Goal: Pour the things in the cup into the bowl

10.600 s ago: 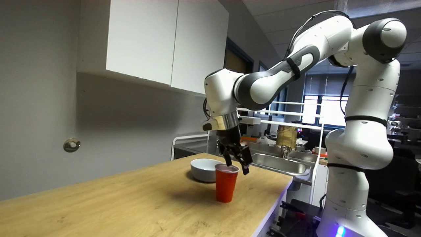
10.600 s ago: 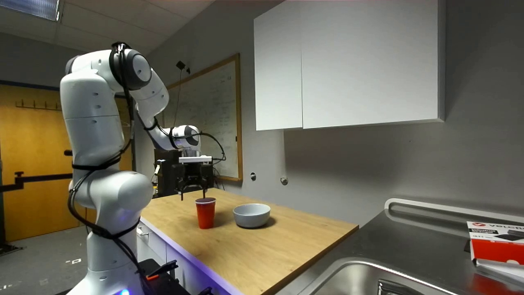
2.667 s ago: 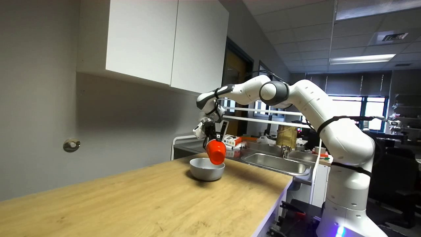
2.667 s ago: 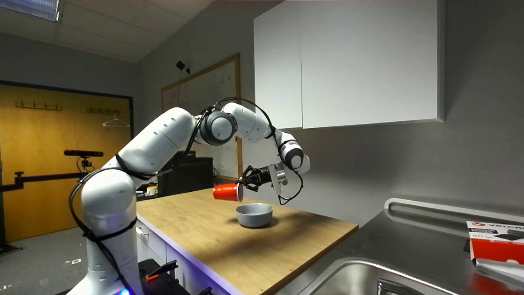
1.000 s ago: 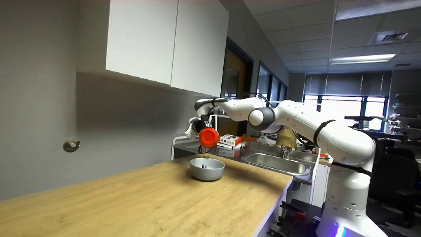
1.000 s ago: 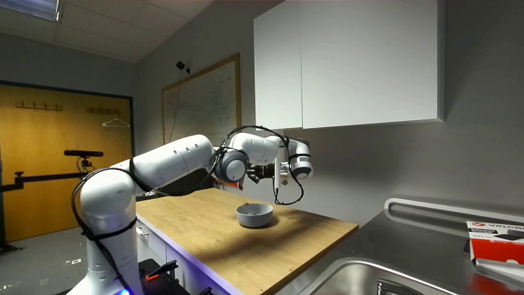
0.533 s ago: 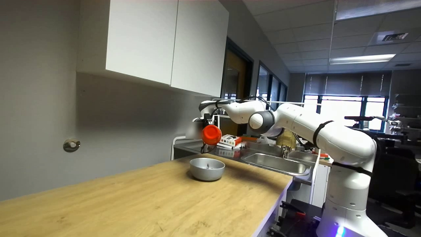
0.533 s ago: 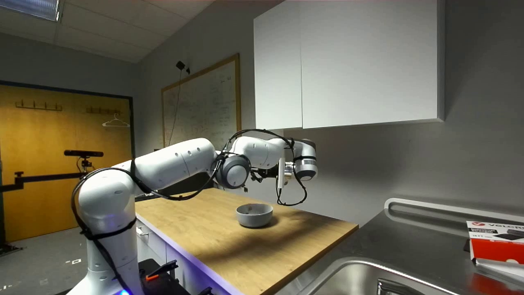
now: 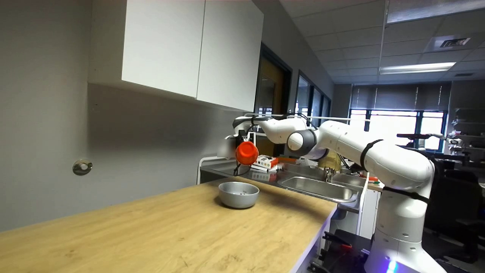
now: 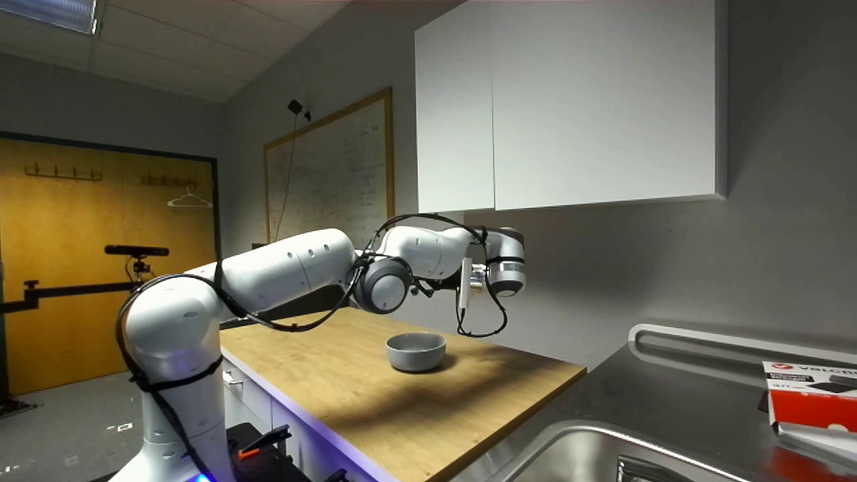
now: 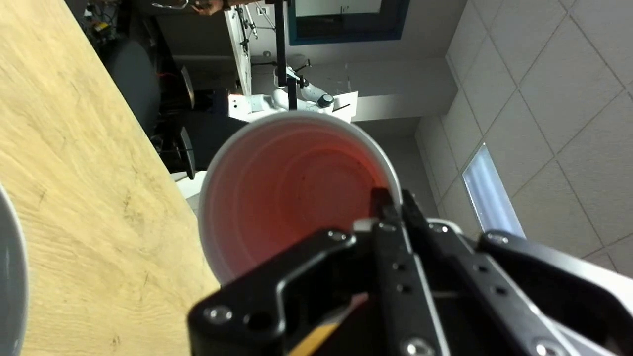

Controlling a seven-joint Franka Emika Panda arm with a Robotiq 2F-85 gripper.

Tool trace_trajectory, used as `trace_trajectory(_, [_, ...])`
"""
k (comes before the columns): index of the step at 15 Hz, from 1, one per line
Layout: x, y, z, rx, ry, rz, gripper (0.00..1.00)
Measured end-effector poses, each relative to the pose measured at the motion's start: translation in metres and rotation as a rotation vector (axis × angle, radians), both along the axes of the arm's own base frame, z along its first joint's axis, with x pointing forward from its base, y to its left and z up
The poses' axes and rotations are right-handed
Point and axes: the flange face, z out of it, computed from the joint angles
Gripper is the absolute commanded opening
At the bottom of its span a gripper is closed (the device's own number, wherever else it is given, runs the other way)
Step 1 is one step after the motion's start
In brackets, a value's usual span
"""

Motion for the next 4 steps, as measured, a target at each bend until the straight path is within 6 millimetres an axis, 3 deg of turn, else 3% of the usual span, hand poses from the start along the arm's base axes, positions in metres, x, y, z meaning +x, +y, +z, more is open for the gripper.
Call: trace_trajectory(4, [-0.0004,-0.001,-0.0024,0.005,0.007,0.001,0.02])
